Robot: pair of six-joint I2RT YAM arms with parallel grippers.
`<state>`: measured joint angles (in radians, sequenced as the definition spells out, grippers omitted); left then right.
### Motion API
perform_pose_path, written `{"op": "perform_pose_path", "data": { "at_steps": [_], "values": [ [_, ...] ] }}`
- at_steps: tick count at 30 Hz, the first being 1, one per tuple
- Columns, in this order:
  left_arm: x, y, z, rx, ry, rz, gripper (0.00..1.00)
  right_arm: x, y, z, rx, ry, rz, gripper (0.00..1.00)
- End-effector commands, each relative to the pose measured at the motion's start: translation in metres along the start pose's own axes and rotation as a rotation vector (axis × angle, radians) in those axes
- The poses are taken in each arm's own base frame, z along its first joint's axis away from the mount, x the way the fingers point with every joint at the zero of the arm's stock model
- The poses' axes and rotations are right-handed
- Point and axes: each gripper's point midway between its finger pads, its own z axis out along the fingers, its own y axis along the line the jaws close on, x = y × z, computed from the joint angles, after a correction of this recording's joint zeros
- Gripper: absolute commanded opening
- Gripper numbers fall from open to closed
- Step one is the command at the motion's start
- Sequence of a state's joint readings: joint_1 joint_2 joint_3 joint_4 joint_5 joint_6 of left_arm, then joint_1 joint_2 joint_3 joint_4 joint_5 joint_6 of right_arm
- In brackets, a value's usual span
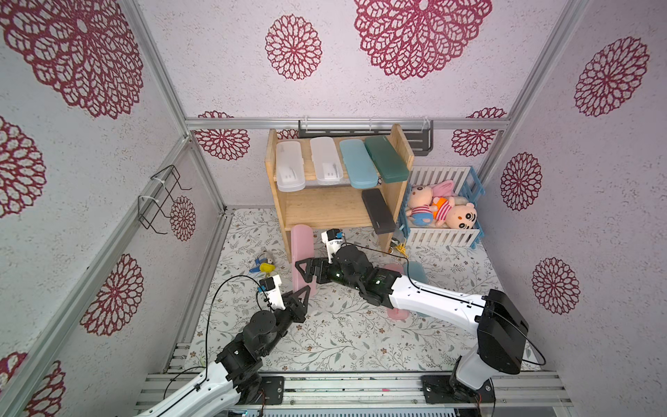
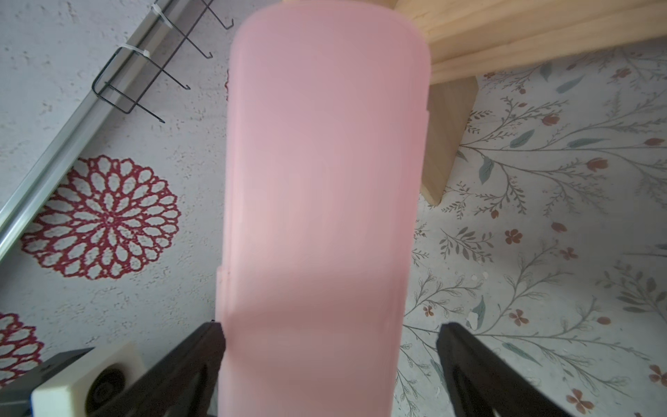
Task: Remove the pencil cases from the shelf
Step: Pick up the pencil case from the shelf.
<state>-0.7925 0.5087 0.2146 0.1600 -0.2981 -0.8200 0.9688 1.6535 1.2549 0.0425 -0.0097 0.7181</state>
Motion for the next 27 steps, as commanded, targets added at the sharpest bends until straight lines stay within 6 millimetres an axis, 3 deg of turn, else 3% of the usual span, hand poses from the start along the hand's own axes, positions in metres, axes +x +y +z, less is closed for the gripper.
{"op": "perform_pose_path", "data": {
  "at_steps": [1,11,14,16,21,22,24,27],
  "values": [
    [-0.003,-0.004,-0.002,0.02,-0.02,0.005,0.0,-0.016,0.028,-0.004,-0.076,-0.038,-0.023,0.99],
    [0.002,-0.002,-0.002,0.008,-0.009,0.005,0.0,-0.009,0.027,0.013,-0.05,-0.004,-0.046,0.98],
    [0.002,-0.001,-0.002,0.006,-0.01,0.006,0.0,-0.008,0.025,0.018,-0.037,0.005,-0.05,0.86],
    [0.003,-0.001,-0.003,0.006,-0.009,0.008,0.0,-0.008,0.023,0.019,-0.028,0.0,-0.052,0.72],
    [0.002,0.0,-0.004,-0.001,-0.013,0.009,0.0,-0.01,0.017,0.016,0.0,-0.009,-0.062,0.55],
    [0.002,0.0,-0.004,-0.001,-0.013,0.009,0.06,-0.01,0.016,0.015,0.01,-0.01,-0.066,0.52],
    [0.001,0.003,-0.005,-0.012,-0.017,0.007,0.44,-0.01,0.011,0.013,0.028,-0.013,-0.072,0.49],
    [0.0,0.007,-0.007,-0.031,-0.03,0.002,0.78,-0.01,0.0,0.01,0.07,-0.007,-0.087,0.48]
  ]
}}
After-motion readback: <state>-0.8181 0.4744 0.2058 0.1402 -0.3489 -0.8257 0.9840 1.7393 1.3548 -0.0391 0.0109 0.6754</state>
